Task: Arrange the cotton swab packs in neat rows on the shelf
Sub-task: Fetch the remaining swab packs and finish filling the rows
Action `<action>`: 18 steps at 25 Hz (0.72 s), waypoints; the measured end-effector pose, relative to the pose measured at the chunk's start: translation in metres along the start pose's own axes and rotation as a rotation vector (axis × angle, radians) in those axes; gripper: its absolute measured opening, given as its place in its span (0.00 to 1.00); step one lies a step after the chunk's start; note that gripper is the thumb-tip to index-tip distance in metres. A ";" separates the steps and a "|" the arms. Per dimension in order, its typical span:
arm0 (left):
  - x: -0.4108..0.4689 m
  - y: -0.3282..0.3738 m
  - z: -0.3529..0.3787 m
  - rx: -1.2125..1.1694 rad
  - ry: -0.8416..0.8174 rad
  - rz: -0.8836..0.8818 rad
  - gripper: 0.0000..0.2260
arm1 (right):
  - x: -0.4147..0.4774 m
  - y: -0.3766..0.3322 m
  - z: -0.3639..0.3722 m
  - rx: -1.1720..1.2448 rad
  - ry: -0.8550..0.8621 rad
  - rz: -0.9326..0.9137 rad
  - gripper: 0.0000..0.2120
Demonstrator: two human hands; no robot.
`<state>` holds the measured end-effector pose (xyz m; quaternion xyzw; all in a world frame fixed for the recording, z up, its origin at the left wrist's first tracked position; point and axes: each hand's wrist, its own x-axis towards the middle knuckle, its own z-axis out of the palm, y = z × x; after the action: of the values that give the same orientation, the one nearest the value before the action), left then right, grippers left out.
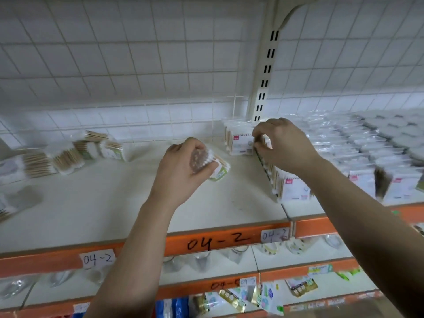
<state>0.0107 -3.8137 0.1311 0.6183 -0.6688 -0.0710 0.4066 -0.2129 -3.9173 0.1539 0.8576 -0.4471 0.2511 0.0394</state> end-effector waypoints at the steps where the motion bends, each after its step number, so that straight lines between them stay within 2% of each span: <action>1: 0.001 0.005 0.001 0.014 -0.008 0.027 0.18 | -0.009 -0.002 -0.005 -0.001 0.031 0.014 0.09; 7: 0.005 0.043 0.027 0.097 0.037 0.223 0.26 | -0.067 0.010 -0.035 -0.061 0.138 0.081 0.09; 12: 0.009 0.102 0.074 0.098 0.042 0.361 0.23 | -0.116 0.056 -0.064 -0.087 0.199 0.148 0.09; 18: 0.013 0.194 0.155 0.066 0.047 0.358 0.21 | -0.178 0.139 -0.098 -0.078 0.194 0.151 0.06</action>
<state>-0.2352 -3.8446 0.1506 0.5037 -0.7605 0.0391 0.4080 -0.4457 -3.8384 0.1343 0.7909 -0.5141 0.3177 0.0966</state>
